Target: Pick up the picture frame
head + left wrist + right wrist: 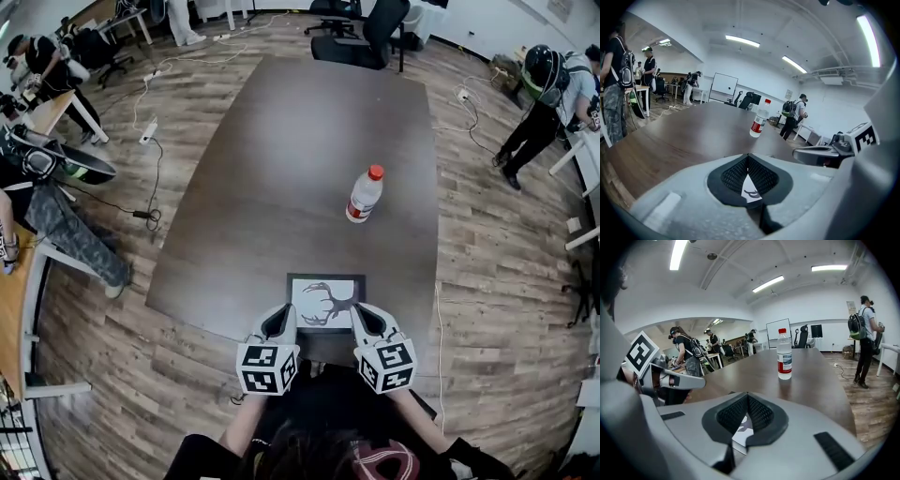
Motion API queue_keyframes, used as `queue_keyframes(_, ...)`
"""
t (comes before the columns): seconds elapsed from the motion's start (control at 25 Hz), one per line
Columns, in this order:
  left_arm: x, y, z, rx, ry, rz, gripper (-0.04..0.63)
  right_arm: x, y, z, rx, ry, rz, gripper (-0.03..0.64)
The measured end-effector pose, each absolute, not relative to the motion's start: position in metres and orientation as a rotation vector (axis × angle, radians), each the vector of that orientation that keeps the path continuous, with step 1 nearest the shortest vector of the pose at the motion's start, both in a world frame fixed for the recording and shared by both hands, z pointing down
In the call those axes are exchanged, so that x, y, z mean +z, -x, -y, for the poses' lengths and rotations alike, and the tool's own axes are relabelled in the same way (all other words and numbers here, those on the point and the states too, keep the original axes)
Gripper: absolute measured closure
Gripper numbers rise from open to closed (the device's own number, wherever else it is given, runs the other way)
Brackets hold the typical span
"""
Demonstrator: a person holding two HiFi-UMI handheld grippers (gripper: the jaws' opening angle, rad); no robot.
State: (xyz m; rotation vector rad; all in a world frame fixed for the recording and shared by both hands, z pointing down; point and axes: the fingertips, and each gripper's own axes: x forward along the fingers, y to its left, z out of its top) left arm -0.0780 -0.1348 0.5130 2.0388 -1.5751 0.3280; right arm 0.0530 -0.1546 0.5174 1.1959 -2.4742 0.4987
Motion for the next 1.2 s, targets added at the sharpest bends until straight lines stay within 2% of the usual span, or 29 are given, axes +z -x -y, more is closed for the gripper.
queue_keyframes(0.68, 0.548, 0.111, 0.163, 0.500, -2.049, 1.351, 0.586, 0.546, -0.045, 0.174, 0.578, -1.442, 2.186, 0.606)
queue_keyframes(1.04, 0.573, 0.115, 0.161, 0.600, -1.963, 1.268, 0.582, 0.562, -0.053, 0.175, 0.669, -1.429, 2.127, 0.446)
queue_keyframes(1.16, 0.574, 0.111, 0.162, 0.575, -1.934, 1.240, 0.450, 0.563, -0.058, 0.181, 0.705, -1.425, 2.121, 0.436)
queue_keyframes(1.2, 0.576, 0.110, 0.161, 0.571, -1.920, 1.232, 0.449, 0.563, -0.059, 0.183, 0.712, -1.429, 2.115, 0.428)
